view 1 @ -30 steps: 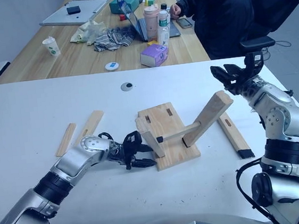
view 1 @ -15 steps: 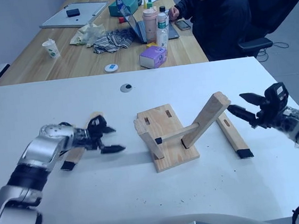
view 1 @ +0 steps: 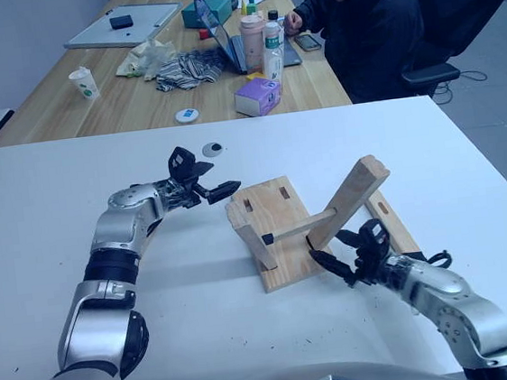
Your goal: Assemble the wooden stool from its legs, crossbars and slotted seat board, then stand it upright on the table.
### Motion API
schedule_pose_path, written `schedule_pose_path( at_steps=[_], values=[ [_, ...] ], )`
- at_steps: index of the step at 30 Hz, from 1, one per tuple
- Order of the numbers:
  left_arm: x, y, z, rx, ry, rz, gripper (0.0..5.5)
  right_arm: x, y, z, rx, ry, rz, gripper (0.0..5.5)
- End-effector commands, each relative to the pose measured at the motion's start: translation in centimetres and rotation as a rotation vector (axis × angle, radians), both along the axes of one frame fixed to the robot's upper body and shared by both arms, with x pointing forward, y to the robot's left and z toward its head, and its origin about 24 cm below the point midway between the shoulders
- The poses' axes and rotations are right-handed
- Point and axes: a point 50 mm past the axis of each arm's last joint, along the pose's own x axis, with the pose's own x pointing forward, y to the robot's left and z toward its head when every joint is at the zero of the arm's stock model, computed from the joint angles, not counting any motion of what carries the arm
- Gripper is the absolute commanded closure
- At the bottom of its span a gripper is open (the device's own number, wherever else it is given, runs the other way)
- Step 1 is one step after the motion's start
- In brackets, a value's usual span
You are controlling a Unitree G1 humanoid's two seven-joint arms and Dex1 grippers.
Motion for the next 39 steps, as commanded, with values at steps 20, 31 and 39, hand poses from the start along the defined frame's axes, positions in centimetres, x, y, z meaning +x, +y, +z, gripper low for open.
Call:
schedule_pose_path(
  at_steps=[20,31,39],
  values=[
    [1.9,0.3,0.6,0.034,0.002,-0.001,0.23,7.5,-6.1,-1.1,-0.147,-0.170,0.355,5.42],
    [2.4,0.2,-0.6,0.033,-0.115,0.140,0.23,3.9,-8.8,2.8,-0.144,-0.157,0.314,4.14],
    [3.5,-0.8,-3.8,0.445,-0.178,0.292,0.23,-1.2,-4.3,1.2,-0.148,0.127,0.590,3.61]
  ],
)
